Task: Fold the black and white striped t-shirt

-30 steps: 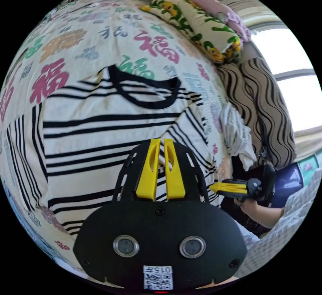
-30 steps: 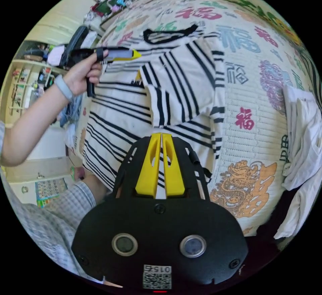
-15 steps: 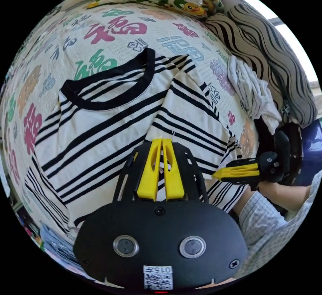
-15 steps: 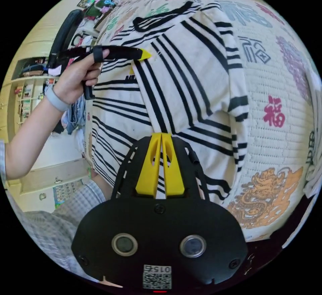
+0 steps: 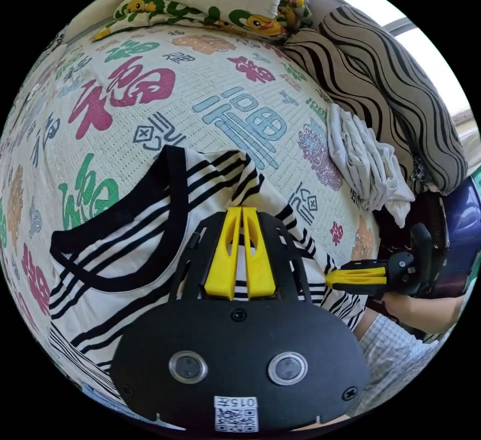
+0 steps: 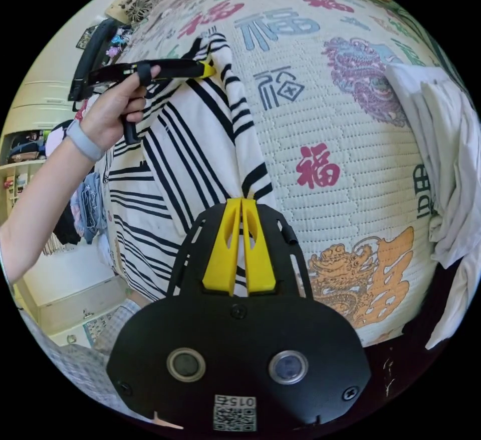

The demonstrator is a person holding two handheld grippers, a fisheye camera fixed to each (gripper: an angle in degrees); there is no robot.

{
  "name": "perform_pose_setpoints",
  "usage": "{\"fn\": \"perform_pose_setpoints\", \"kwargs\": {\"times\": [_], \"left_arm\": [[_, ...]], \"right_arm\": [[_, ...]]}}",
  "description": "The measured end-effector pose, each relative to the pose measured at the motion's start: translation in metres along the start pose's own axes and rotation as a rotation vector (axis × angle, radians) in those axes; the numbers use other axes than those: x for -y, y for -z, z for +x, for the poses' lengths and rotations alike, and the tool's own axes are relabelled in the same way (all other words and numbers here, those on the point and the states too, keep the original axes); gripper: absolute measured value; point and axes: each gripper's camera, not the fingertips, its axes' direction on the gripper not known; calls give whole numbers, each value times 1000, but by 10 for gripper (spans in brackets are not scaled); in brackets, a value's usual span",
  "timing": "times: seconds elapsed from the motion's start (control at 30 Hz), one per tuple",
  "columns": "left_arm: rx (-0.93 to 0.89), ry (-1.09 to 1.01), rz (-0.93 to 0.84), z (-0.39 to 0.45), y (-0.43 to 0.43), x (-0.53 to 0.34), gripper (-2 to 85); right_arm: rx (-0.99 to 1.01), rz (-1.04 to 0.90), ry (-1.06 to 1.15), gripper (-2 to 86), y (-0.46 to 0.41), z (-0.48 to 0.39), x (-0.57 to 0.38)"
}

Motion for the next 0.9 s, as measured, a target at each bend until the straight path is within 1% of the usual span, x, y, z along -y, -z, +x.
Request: {"fn": "perform_pose_setpoints", "kwargs": {"times": [0.03, 0.13, 0.2, 0.23, 0.3, 0.33, 0.4, 0.43, 0.5, 0.53, 0.6, 0.63, 0.7, 0.83, 0.9], "left_arm": [[15, 9, 12, -2, 9, -8, -8], [58, 92, 178, -16, 80, -74, -6], [76, 236, 315, -45, 147, -158, -2], [84, 282, 340, -54, 162, -183, 1], [135, 513, 391, -102, 216, -289, 24], [142, 582, 400, -116, 228, -317, 32], [129, 857, 462, -168, 268, -430, 54], [127, 919, 479, -178, 276, -455, 56], [113, 1082, 535, -211, 300, -531, 64], [107, 1107, 542, -218, 304, -544, 67], [76, 1154, 582, -239, 317, -575, 77], [71, 1157, 592, -244, 319, -579, 78], [48, 1157, 612, -259, 329, -587, 80], [57, 1146, 574, -273, 338, -585, 73], [94, 1131, 549, -273, 348, -586, 43]], "right_arm": [[-4, -6, -9, -5, -1, -1, 3], [-30, 16, 13, -5, 1, -16, 18], [14, 63, 76, -3, 7, -43, 37], [31, 72, 100, -2, 8, -53, 43], [67, 76, 227, 4, 1, -103, 78], [70, 71, 262, 6, -3, -118, 88], [105, 55, 413, 21, -26, -185, 130], [117, 53, 444, 27, -33, -202, 141], [157, 4, 555, 47, -73, -271, 182], [155, -11, 578, 51, -84, -288, 191], [119, -99, 662, 63, -133, -354, 226], [103, -118, 677, 65, -145, -369, 234], [-16, -187, 773, 73, -191, -427, 259], [-202, -247, 876, 83, -251, -492, 289], [-371, -270, 919, 82, -289, -516, 302]]}}
